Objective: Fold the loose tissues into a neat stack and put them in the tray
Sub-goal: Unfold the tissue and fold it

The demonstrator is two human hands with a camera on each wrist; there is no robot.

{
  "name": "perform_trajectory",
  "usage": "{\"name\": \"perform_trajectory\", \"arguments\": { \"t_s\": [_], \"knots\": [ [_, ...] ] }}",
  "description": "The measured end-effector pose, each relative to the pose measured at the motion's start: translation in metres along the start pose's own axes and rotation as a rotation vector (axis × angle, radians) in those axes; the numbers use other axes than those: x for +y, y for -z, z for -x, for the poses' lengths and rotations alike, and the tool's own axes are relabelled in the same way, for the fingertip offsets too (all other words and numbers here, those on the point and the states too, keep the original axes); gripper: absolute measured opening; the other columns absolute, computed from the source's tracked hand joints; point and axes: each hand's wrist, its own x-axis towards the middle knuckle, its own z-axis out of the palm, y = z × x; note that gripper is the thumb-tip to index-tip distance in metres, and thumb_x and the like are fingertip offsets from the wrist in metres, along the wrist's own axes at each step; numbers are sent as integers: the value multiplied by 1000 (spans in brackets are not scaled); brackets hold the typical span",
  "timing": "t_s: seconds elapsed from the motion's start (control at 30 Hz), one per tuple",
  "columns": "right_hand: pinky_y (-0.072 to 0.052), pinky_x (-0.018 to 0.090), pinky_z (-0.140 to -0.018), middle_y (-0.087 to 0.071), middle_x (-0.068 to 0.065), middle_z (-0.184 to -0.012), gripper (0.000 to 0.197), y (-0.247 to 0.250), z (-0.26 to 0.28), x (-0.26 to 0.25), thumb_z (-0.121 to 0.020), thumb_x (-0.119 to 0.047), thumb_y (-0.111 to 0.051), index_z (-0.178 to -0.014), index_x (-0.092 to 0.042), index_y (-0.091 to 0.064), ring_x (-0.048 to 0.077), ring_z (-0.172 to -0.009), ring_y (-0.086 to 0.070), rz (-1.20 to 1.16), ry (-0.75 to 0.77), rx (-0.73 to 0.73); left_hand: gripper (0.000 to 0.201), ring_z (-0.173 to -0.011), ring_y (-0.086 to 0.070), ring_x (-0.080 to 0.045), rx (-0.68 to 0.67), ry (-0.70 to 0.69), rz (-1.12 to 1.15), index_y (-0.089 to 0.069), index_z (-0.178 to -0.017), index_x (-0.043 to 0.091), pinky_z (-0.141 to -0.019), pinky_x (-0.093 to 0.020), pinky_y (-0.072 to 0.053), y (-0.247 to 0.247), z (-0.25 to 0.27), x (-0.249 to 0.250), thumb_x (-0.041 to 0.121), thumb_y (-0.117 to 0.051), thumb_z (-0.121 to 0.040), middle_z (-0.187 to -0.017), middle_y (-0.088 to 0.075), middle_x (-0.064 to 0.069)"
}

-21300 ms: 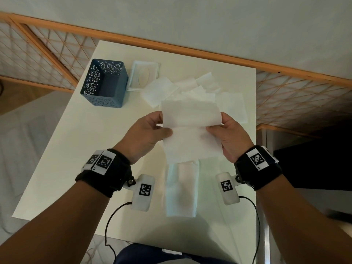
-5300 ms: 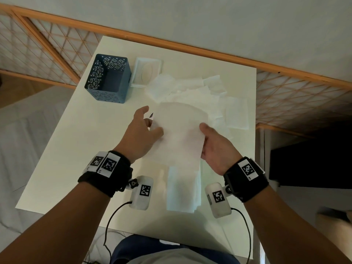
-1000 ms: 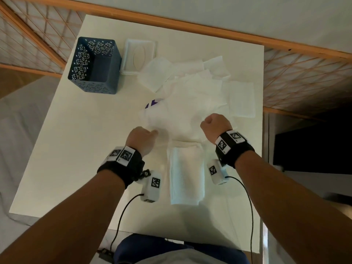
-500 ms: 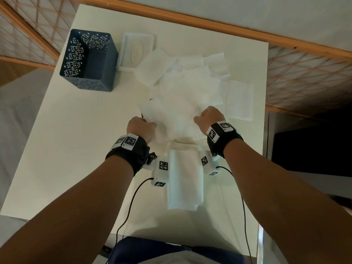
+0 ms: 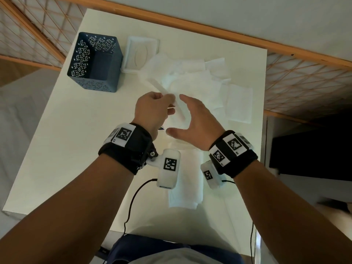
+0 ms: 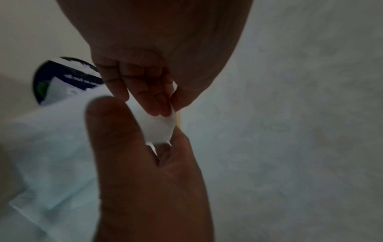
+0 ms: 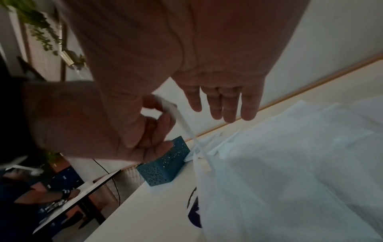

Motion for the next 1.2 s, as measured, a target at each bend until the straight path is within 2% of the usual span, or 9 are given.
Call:
{"name": "perform_trajectory", "arguments": {
  "t_s": [0.13,0.2,0.3,0.47,0.57,0.67,0.8,1.03,1.2],
  "knots": [
    [-39,27,-113,-48,-2,-155,69,4,1,0,-97,-39,-71,-156,-22,-40,13,-138,-48,-55,23,132,9,-71,-72,-12,-63,-5,100,-70,-92,12,-91,-36,-61,-5,18,19,19,-69,-97,-81,-77,1],
    [-47,21,-89,-68,-10,-118,38,10,2,0,-104,-31,-59,-141,-22,-58,4,-101,-61,-59,51,221,10,-73,-71,-14,-95,-4,137,-71,-96,11,-92,-37,-61,-3,22,24,21,-68,-97,-83,-78,1],
    [-36,19,-60,-60,-10,-73,18,19,7,-1,-107,-28,-50,-108,-26,-68,5,-65,-54,-61,51,278,22,-73,-70,-15,-117,5,178,-69,-103,12,-90,-35,-60,0,24,29,33,-68,-98,-87,-79,0],
    [-57,35,-82,-77,5,-95,23,42,26,-7,-105,-27,-56,-103,-14,-75,20,-92,-72,-372,-24,278,54,-90,-69,-12,28,-82,164,-66,-112,17,-90,-33,-51,18,18,23,64,-63,-85,-98,-70,6],
    [-58,46,-96,-80,0,-106,17,53,37,-8,-98,-25,-63,-99,-24,-80,22,-104,-75,-668,-93,254,64,-111,-67,-8,-18,-133,91,-66,-120,24,-100,-35,-45,30,18,18,73,-63,-79,-115,-71,11],
    [-57,51,-97,-80,6,-105,20,62,43,-9,-100,-11,-63,-94,-19,-80,27,-102,-75,-913,-156,246,41,-91,-70,-3,-278,-87,111,-71,-114,23,-89,-26,-49,34,22,17,59,-59,-99,-101,-76,13],
    [-59,40,-78,-79,7,-104,16,69,48,-8,-100,-10,-62,-103,-13,-77,25,-95,-76,-982,-196,251,26,-101,-74,-18,-475,-75,90,-72,-116,12,-88,-33,-58,36,37,15,33,-66,-101,-115,-78,-4],
    [-59,42,-84,-74,12,-125,34,69,60,-3,-101,-24,-65,-131,-9,-68,30,-113,-72,-1073,-235,146,4,-86,-73,-23,-371,-143,83,-74,-101,13,-76,-35,-57,38,50,2,15,-72,-98,-105,-78,-10],
    [-55,50,-100,-76,9,-122,29,57,73,-5,-97,-3,-65,-124,-14,-70,28,-113,-72,-963,-179,78,7,-85,-72,-25,-326,-145,67,-72,-98,13,-79,-40,-57,37,58,-1,20,-72,-99,-100,-77,-10]
  ]
}}
